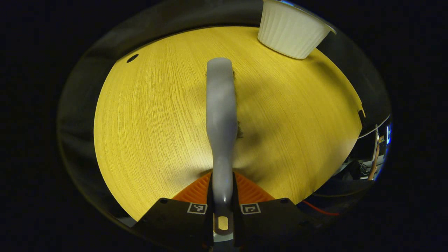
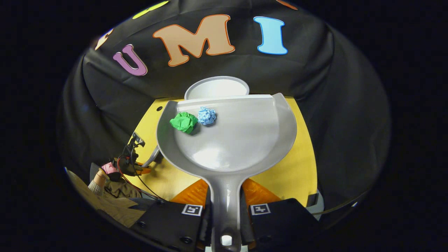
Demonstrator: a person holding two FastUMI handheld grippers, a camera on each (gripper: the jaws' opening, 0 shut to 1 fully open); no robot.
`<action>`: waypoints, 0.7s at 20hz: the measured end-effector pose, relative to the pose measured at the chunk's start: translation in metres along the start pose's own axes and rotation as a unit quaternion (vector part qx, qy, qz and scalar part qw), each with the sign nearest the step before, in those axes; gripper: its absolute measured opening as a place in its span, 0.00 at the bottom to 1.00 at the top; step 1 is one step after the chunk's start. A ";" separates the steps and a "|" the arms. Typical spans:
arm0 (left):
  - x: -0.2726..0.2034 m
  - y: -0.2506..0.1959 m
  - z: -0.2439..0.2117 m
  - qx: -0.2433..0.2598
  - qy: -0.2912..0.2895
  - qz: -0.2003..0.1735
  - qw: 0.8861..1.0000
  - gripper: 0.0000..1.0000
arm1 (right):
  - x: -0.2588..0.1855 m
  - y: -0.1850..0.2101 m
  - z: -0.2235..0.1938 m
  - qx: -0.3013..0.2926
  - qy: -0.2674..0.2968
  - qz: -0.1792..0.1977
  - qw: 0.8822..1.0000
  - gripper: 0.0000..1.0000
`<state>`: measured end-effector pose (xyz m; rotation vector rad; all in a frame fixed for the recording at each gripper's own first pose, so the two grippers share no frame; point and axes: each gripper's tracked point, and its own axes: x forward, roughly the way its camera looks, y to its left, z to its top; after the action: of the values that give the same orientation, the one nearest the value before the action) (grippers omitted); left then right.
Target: Pick up the small broom and dustpan from the desktop, sweep the trash into the dustpan with the broom, and then empty the trash into the garbage bin.
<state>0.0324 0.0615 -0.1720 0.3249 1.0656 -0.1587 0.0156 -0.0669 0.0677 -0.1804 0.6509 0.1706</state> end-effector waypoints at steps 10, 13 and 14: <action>0.005 -0.001 -0.006 0.001 0.005 0.002 1.000 0.20 | 0.021 -0.025 0.055 -0.019 0.189 -0.016 0.982 0.36; 0.006 0.002 -0.005 0.008 0.005 -0.002 1.000 0.20 | 0.028 -0.030 0.063 -0.033 0.241 -0.028 0.970 0.35; 0.007 0.003 -0.005 0.011 0.007 0.000 1.000 0.20 | 0.028 -0.030 0.065 -0.035 0.259 -0.034 0.965 0.35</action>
<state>0.0323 0.0667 -0.1795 0.3472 1.0784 -0.1685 0.0818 -0.0785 0.1047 -0.3203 1.1598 0.0773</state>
